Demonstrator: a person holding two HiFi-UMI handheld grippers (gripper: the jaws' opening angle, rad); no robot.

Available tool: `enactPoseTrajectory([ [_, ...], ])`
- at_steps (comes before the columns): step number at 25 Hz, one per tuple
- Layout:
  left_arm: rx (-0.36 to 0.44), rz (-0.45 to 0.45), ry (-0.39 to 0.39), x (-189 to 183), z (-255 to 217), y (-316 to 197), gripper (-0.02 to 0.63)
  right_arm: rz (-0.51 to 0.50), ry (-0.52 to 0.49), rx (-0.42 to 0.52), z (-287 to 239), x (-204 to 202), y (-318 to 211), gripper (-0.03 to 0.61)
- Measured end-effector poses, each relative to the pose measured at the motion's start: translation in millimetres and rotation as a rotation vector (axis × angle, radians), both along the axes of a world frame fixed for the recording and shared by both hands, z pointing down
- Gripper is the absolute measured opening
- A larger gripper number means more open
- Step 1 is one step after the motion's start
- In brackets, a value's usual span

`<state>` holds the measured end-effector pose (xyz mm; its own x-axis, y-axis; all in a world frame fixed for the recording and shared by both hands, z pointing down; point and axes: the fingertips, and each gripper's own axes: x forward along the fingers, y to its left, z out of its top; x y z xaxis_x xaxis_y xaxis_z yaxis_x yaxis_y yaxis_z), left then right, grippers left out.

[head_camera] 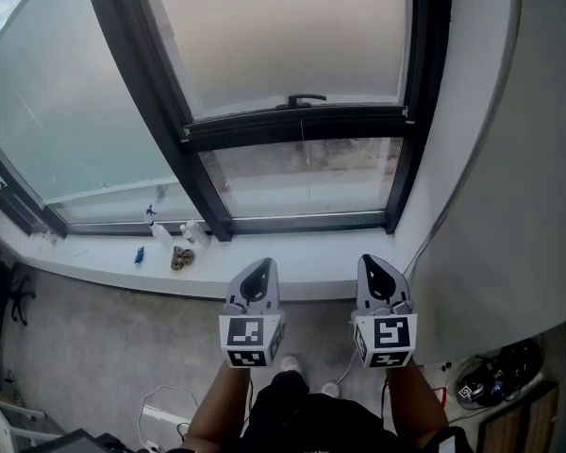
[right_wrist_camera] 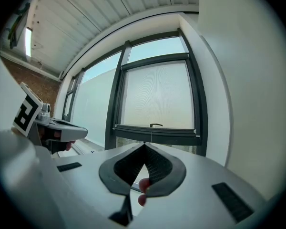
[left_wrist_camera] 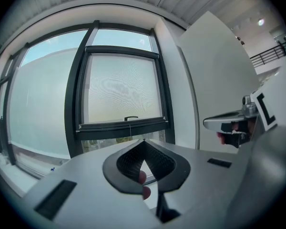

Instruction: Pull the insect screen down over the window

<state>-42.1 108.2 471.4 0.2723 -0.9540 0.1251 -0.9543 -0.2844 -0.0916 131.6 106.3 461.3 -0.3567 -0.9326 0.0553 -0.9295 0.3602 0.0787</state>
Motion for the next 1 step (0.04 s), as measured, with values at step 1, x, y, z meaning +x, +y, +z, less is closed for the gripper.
enactPoseTrajectory([
  [1, -0.001, 0.001, -0.006, 1.5, 1.3, 0.9, 0.003, -0.002, -0.014, -0.006, 2.0, 1.9, -0.2, 0.003],
])
